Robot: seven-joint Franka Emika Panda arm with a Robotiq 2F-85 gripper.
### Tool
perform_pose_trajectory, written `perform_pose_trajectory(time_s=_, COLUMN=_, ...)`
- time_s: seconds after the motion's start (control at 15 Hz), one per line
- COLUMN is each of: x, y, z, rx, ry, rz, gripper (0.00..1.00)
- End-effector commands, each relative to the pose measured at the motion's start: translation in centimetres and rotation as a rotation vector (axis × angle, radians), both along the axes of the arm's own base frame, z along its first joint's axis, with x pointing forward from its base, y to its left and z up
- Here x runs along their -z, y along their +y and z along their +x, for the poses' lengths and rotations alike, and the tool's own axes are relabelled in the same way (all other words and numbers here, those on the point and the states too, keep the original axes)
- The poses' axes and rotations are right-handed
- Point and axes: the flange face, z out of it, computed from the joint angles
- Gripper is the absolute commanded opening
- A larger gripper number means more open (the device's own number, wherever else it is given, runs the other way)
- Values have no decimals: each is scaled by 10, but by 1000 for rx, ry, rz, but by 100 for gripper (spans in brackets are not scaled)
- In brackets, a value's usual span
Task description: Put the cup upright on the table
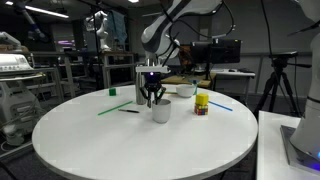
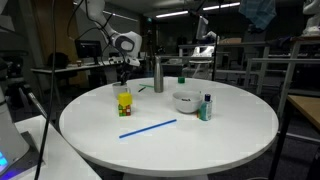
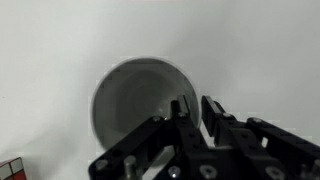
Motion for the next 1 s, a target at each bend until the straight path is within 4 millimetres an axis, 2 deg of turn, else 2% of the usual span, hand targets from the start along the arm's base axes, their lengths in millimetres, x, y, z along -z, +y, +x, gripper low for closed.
perform_pose_trajectory(time_s=0.0, x=-8, y=0, z=-3, rx=39, ry=-30, rz=-8, gripper=56)
perform_pose_trajectory(time_s=0.27, x=-23, y=4, z=0, rx=34, ry=-55, rz=-12, gripper=87)
perform_pose_trajectory(time_s=0.4, x=-43, y=7, z=2, rx=34, ry=-81, rz=-15, gripper=99)
perform_pose_trajectory(time_s=0.47, x=-58, y=8, z=3, rx=36, ry=-99, rz=-17, gripper=100)
perform_pose_trajectory(time_s=0.67, x=-118, y=12, z=4, rx=62, ry=-188, rz=-21, gripper=100)
perform_pose_trajectory(time_s=0.93, x=-222, y=27, z=-5, rx=69, ry=-374, rz=-73, gripper=100)
